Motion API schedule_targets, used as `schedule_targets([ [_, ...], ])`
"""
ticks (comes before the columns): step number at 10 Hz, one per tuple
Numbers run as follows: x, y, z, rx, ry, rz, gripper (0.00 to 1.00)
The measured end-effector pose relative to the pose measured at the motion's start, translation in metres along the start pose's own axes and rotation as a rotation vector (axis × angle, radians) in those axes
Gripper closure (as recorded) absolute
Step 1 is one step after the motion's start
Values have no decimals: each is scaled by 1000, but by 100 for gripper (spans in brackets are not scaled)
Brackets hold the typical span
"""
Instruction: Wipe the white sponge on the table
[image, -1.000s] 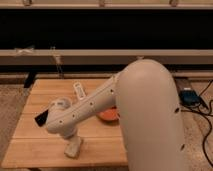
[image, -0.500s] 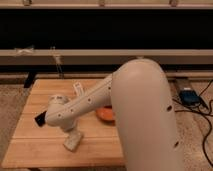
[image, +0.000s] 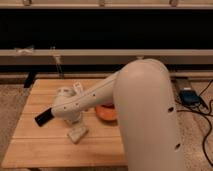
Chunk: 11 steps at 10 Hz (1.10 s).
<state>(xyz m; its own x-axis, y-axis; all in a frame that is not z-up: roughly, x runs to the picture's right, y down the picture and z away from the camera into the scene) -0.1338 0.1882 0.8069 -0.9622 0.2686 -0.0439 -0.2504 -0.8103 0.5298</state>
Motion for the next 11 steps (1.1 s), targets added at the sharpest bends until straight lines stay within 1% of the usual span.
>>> schedule_targets([
  [1,-8,-2,1,1,-6,16,100],
  [3,-32,-9,2,5,-21,54,100],
  [5,-50,-23,2,11,-23,75,100],
  [6,-63,-33,3,22,-29,87,100],
  [7,-71,-42,5,34,-30,95,100],
  [9,-79,-58,8,56,-35,95,100],
  [11,-70,-72,9,74,-36,60,100],
])
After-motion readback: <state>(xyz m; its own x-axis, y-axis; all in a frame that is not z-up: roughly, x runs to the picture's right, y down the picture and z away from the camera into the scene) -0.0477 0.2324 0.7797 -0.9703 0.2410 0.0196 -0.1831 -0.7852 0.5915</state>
